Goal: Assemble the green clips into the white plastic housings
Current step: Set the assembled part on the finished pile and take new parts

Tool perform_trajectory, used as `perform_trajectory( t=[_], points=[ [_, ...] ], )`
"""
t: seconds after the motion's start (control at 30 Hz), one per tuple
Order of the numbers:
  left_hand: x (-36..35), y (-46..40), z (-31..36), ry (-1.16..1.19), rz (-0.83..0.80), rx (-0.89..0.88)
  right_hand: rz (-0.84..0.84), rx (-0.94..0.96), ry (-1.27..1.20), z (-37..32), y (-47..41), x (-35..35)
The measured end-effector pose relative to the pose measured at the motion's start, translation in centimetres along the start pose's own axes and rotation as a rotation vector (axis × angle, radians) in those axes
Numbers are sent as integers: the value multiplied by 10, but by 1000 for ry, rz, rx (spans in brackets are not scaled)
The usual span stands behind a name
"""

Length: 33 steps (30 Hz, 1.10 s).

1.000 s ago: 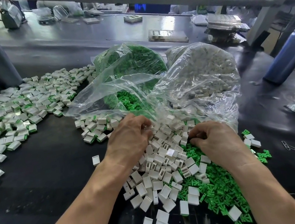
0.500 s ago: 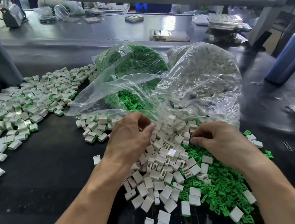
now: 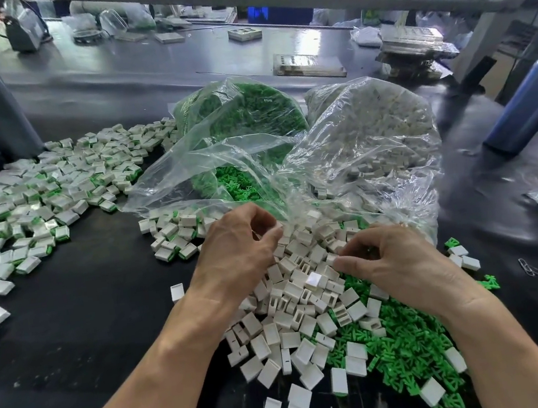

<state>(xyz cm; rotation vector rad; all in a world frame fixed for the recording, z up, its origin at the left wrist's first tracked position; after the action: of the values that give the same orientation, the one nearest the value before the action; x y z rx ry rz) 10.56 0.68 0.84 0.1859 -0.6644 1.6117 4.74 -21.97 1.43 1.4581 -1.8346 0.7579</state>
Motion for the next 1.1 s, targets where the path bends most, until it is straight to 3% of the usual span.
perform_trajectory(
  t=[0.8,1.1],
  points=[
    [1,0,-2,29,-8,24,42,39,-76,-13,5,-7],
    [2,0,1,22,2,22,139,59,-139,-9,3,-10]
  ],
)
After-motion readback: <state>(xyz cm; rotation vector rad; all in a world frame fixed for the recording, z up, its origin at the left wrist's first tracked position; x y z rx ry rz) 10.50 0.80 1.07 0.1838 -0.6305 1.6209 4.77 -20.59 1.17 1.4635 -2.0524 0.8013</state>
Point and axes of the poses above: each hand's wrist, its own y-axis away from the middle knuckle, its own x-axis out of the back of the hand, z = x × y, the point moved 3 cm from there along -y, towards the middle knuckle, and after that the axes turned 15 degrees about z, right-handed, at the moved point
